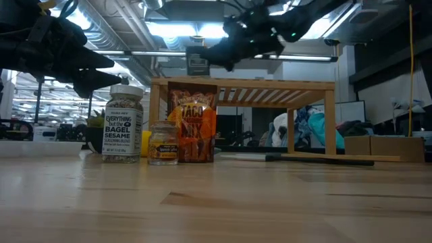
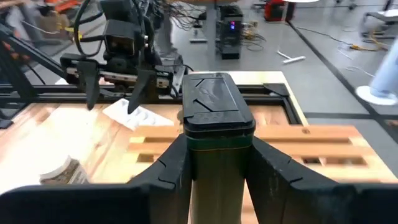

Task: Shelf spices
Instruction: Remove the black seasoning can from the shelf

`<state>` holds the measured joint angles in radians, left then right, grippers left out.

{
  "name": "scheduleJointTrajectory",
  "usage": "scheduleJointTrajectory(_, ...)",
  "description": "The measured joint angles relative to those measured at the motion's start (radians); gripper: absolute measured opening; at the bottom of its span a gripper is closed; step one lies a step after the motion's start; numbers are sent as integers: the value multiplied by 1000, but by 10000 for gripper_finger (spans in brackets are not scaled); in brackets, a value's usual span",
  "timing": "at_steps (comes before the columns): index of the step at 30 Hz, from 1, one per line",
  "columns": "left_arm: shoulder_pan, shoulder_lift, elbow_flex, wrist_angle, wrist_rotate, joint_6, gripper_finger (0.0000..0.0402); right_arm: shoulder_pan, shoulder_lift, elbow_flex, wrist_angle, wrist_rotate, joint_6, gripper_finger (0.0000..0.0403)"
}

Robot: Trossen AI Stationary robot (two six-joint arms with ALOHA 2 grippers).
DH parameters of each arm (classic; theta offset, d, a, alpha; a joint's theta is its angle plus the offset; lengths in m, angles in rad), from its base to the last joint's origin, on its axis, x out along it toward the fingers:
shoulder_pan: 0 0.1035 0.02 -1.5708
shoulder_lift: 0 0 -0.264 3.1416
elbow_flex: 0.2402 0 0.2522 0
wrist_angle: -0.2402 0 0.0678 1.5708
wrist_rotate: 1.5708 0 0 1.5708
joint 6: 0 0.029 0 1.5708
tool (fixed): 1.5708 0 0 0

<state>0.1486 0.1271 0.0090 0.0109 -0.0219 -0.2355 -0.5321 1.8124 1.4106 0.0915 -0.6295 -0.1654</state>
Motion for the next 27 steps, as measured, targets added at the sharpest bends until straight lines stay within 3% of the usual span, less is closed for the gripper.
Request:
scheduleJointTrajectory(9,0,0,0,0,0,0,258,106,-318,-351,92,232,4,121)
scheduleJointTrajectory(17,0,0,0,0,0,0,258,348,-580,-710,317,557,114,121)
scheduleJointTrajectory(21,0,0,0,0,0,0,258,518,-629,-826,402,757,171,121)
scheduleJointTrajectory(27,0,0,0,0,0,0,258,762,-581,-919,489,976,249,121)
